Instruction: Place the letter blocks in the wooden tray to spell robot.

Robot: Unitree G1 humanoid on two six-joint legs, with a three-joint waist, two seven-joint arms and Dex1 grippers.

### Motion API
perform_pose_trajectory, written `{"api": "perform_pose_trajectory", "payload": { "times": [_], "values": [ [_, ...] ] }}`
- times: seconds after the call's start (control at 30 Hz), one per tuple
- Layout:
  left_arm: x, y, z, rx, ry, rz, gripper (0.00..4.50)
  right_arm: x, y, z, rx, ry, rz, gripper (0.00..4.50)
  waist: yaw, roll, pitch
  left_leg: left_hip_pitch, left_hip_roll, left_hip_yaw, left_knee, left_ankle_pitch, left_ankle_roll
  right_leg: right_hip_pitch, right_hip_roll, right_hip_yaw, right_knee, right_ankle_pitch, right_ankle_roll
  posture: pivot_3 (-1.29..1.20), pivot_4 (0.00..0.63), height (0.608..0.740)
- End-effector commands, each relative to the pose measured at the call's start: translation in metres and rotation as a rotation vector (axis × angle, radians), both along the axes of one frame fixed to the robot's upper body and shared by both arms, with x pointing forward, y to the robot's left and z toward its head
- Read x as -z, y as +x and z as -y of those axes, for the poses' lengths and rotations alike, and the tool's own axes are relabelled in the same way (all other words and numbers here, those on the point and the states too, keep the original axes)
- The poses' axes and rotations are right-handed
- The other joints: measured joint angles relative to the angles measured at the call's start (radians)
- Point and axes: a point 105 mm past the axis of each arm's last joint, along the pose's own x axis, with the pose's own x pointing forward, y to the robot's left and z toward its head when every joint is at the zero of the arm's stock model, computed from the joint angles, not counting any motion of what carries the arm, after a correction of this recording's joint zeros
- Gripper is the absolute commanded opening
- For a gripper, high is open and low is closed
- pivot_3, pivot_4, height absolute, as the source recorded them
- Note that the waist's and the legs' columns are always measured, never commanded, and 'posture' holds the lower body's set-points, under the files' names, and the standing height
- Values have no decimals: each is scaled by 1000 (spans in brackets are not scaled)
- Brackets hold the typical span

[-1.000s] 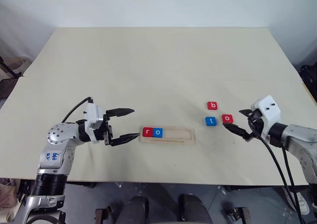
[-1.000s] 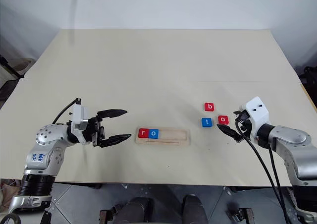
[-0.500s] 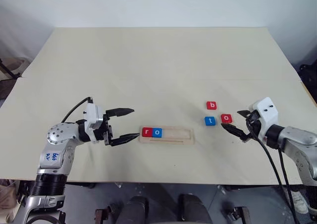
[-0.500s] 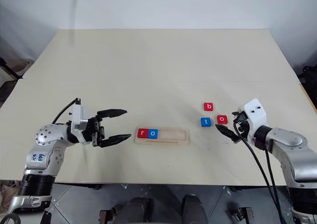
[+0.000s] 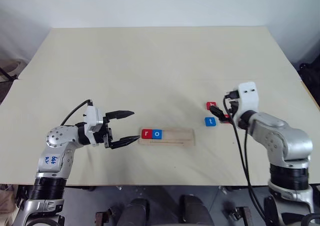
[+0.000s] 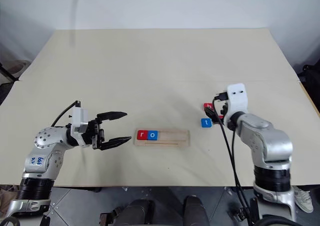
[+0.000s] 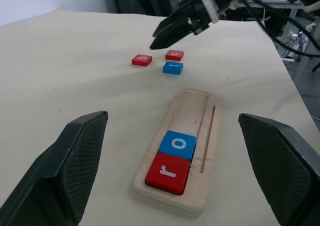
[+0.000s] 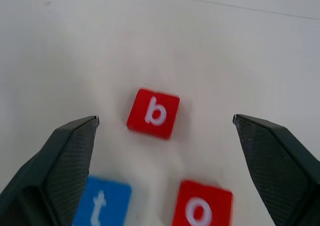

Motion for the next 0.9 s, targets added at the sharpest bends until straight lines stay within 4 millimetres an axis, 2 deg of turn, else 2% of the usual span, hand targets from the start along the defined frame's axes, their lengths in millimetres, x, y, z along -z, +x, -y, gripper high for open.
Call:
{"api": "perform_pose_trajectory", "payload": {
  "times": [0.03, 0.27, 0.47, 0.77, 0.9],
  "values": [
    [-9, -3, -1, 3, 3, 43, 4434, -1, 6, -6, 49, -21, 11, 4500, 0, 0, 0, 0, 0, 0, 0, 0, 0, -1, 0, 0, 1, 0, 0, 0, 150, 740],
    [-9, -4, -1, -5, 2, 46, 4434, 11, 15, -10, 144, -23, -14, 4500, -3, 0, 0, 0, 0, 0, -1, 0, 0, -2, 0, 0, 3, 0, 0, 0, 150, 740],
    [-8, -6, -1, -10, 1, 46, 4434, 17, 16, -24, 141, 13, -39, 4500, -16, 0, 0, 0, 0, 0, -3, 1, -1, -2, 1, 0, 4, 0, 0, 0, 150, 740],
    [-8, -5, 2, 3, 0, 46, 4500, 29, 21, -20, 201, 30, -52, 1553, -27, 0, 0, 0, 0, 0, -4, 1, -1, -2, 1, 0, 4, 0, 0, 0, 150, 740],
    [-9, -4, 3, 7, 0, 47, 4500, 29, 21, -21, 197, 37, -44, 1464, -26, 0, 0, 1, 0, 0, -3, 1, -1, -2, 1, 0, 6, 0, 0, 0, 150, 740]
  ]
}}
